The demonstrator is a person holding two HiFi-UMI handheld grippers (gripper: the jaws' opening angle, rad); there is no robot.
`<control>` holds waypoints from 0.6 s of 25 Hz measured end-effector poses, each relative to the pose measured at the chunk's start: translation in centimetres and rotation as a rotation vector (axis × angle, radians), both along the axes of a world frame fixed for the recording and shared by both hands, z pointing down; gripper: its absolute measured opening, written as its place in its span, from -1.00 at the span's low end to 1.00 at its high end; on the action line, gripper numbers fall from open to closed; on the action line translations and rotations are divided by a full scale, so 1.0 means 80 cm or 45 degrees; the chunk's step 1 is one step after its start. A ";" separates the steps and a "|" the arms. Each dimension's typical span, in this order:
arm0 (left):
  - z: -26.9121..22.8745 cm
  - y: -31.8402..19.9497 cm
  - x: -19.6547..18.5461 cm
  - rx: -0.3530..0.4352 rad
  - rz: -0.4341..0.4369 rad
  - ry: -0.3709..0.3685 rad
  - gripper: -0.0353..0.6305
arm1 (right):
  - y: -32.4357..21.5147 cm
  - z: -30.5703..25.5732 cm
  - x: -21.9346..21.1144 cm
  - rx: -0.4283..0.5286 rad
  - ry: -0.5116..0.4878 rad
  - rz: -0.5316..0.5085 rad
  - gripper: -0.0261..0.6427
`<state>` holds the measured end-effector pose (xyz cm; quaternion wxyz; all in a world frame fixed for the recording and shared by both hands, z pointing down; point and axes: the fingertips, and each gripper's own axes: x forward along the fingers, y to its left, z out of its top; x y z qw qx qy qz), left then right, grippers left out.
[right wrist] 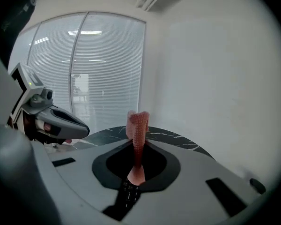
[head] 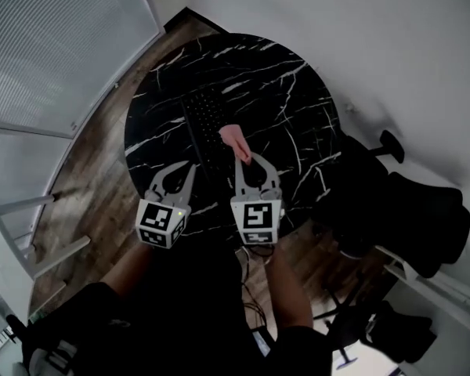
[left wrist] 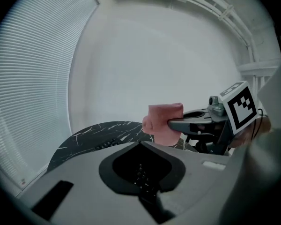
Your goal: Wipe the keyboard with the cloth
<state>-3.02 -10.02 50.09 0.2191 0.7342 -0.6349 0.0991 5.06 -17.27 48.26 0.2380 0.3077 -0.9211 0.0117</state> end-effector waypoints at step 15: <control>0.106 -0.103 -0.134 -0.133 -0.043 0.101 -0.90 | -0.126 0.109 -0.171 0.264 0.600 -0.492 -0.90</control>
